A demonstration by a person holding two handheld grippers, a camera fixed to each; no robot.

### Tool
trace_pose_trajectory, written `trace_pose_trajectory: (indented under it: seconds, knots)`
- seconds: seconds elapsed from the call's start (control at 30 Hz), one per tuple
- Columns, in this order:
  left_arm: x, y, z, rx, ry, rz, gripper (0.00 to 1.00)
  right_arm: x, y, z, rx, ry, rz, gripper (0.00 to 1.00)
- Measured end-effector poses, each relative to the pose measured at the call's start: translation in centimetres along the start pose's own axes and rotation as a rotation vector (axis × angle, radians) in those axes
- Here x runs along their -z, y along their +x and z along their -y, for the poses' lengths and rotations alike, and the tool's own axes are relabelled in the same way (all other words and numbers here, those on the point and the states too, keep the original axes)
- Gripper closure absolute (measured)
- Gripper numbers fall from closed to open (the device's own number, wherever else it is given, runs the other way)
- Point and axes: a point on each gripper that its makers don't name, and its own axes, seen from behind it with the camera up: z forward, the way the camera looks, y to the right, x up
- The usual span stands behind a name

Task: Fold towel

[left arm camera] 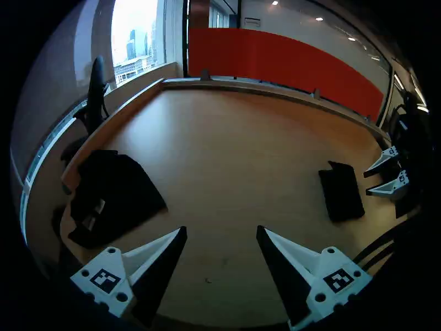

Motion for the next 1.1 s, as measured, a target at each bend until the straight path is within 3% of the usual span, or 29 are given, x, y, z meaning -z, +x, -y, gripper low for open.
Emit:
trace_pose_trajectory:
  seconds: [0.67,0.97,1.1]
  knots:
    - [-0.1,0.1,-0.5,-0.015,-0.009,0.0,0.06,-0.9,-7.6,0.4,-0.072,-0.026,0.106,0.3]
    - [-0.1,0.1,-0.7,-0.019,-0.011,0.0,0.06,-0.9,-9.6,0.5,-0.09,-0.034,0.137,0.3]
    - [-0.1,0.1,-0.7,-0.02,-0.011,0.0,0.06,-0.8,-10.3,0.6,-0.096,-0.037,0.152,0.35]
